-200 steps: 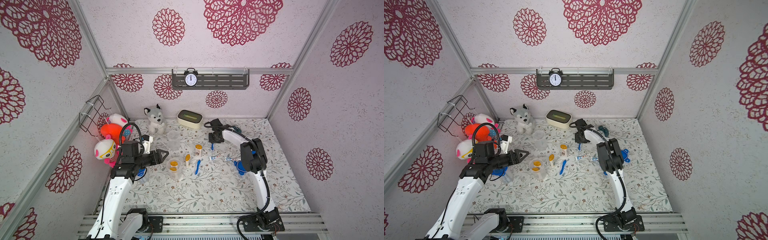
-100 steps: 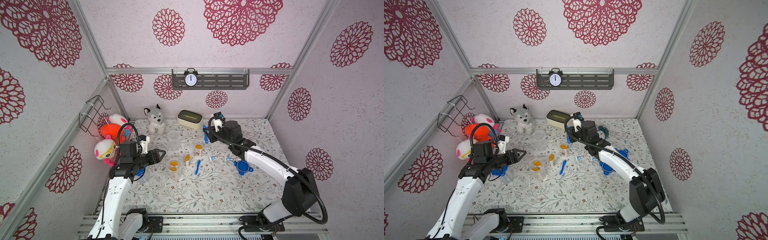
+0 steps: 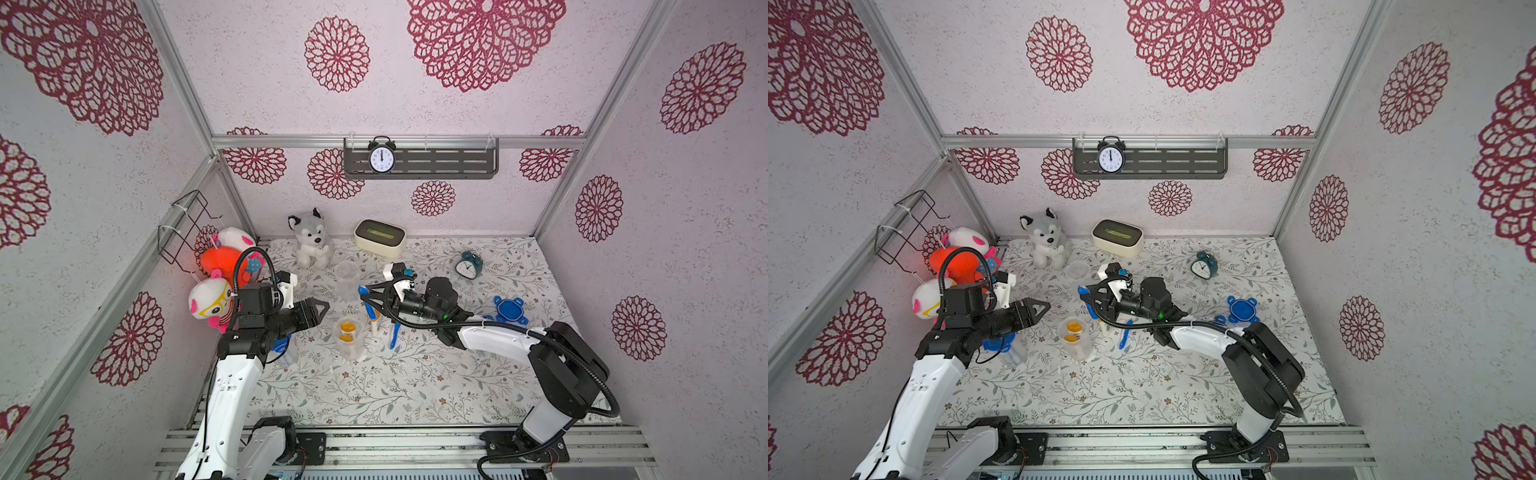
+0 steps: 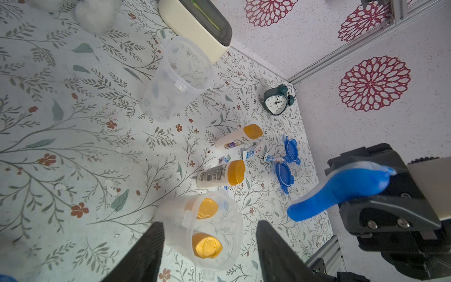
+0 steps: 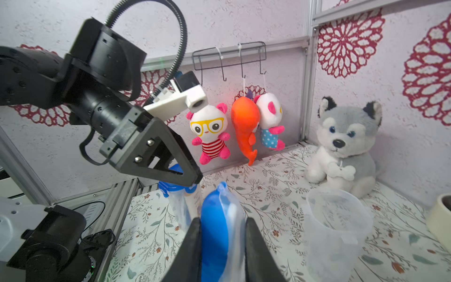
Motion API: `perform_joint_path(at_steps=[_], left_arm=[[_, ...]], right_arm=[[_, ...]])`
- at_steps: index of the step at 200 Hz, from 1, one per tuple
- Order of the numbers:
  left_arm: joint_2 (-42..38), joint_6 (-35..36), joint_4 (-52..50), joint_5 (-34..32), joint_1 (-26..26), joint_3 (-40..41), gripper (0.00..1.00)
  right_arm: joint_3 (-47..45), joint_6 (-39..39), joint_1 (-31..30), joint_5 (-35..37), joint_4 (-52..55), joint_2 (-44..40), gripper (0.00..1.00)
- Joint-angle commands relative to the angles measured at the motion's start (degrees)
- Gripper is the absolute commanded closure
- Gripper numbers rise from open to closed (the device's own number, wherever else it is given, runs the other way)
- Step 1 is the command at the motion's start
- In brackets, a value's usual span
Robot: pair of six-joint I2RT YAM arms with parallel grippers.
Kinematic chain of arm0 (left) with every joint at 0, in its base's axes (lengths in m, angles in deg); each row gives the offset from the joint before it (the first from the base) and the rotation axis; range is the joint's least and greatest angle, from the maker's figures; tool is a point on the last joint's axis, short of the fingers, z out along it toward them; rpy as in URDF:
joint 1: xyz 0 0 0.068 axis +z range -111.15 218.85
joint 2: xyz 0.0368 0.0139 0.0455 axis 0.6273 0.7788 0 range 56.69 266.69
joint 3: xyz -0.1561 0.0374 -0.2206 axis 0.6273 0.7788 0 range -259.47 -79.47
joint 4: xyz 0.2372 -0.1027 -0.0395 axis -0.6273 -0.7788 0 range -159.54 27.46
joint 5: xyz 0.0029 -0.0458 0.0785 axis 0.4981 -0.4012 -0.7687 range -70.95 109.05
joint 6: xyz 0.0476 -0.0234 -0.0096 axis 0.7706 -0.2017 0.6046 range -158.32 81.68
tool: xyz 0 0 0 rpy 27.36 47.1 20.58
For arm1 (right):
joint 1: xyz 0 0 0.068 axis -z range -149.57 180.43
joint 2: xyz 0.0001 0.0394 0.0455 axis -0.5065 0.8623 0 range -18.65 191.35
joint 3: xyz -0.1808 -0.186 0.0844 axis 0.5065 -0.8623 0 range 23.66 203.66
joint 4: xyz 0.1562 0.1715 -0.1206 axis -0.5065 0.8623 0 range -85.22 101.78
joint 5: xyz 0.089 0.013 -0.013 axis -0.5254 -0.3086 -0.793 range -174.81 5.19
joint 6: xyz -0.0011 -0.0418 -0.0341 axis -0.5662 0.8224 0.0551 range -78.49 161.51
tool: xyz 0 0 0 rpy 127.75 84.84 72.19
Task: Pack away toiletry kits
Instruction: Place the toiletry item into the container.
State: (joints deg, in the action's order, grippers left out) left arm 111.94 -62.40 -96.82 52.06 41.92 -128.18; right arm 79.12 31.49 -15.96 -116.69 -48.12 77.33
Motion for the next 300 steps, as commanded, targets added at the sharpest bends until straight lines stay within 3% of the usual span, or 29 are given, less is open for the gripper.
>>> perform_joint_path(at_steps=[1, 56, 225, 251, 300], left_arm=[[-0.36, 0.12, -0.26, -0.32, 0.52, -0.76, 0.36], [-0.14, -0.52, -0.52, -0.31, 0.53, -0.42, 0.37], [1.09, -0.69, -0.75, -0.93, 0.53, -0.25, 0.37], [1.31, -0.62, -0.78, -1.02, 0.55, -0.33, 0.37], [1.87, -0.43, -0.95, -1.19, 0.53, -0.42, 0.37]], right_arm=[[0.26, 1.33, -2.07, -1.72, -10.58, 0.48, 0.83], [0.79, 7.7, -5.55, -0.05, -12.44, 4.09, 0.82], [1.01, 8.35, -5.73, 1.64, -20.53, 14.03, 0.81], [0.38, 7.45, -5.73, 1.81, -21.77, 14.79, 0.76], [-1.39, 6.61, -5.67, 2.78, -22.9, 13.8, 0.53]])
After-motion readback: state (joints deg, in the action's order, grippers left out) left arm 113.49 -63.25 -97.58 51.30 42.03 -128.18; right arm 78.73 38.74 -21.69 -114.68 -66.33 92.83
